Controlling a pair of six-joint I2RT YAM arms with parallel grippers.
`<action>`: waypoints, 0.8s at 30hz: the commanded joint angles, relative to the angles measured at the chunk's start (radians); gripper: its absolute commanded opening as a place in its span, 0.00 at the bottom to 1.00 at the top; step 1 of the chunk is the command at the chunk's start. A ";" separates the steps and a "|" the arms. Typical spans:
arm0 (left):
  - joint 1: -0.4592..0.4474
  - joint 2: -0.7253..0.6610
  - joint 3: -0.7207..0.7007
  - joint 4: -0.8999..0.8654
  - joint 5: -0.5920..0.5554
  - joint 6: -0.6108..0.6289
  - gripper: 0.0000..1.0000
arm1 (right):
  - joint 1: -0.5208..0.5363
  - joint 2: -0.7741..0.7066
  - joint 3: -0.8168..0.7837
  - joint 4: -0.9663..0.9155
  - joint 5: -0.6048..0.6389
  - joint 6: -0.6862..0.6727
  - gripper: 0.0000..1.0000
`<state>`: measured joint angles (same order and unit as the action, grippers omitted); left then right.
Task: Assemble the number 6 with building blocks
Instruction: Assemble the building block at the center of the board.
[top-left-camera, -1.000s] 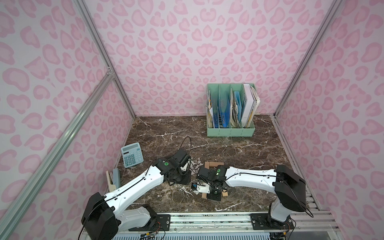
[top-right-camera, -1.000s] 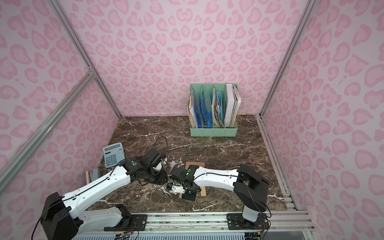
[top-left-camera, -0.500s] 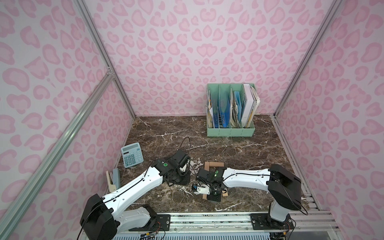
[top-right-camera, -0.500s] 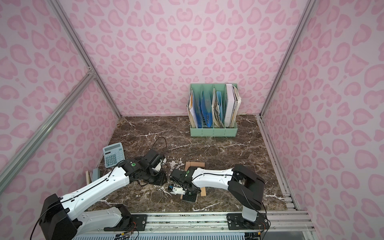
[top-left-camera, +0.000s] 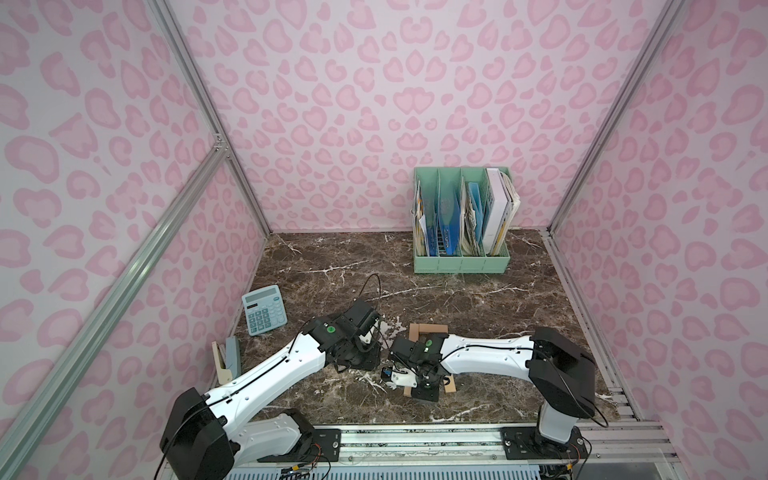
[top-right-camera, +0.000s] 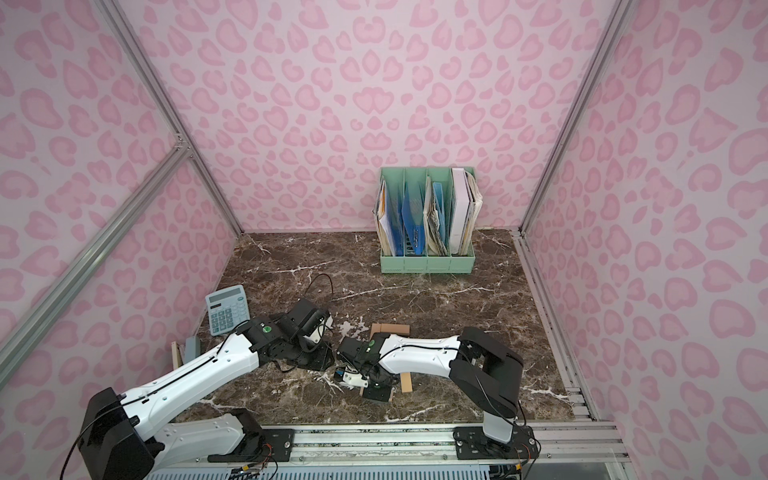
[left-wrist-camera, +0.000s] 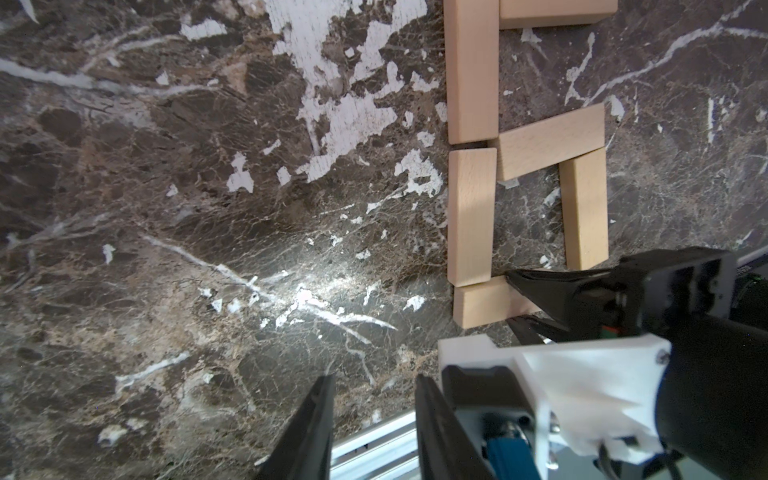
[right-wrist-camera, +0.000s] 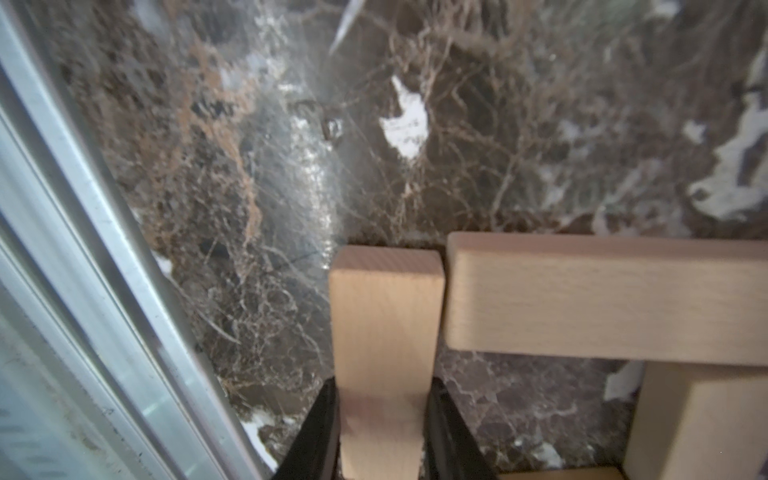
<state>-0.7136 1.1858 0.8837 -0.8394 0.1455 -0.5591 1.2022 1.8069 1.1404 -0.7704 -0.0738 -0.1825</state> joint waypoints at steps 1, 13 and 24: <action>0.001 0.000 -0.001 -0.008 0.003 0.002 0.37 | 0.000 0.009 0.009 -0.007 0.010 0.010 0.27; 0.003 0.005 0.000 -0.004 0.009 0.005 0.37 | 0.000 0.019 0.017 -0.015 0.028 0.017 0.48; 0.003 0.010 -0.001 0.001 0.011 0.008 0.37 | 0.000 -0.029 0.034 -0.016 0.111 0.033 0.55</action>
<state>-0.7109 1.1919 0.8822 -0.8391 0.1493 -0.5583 1.2030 1.7939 1.1629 -0.7738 0.0002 -0.1612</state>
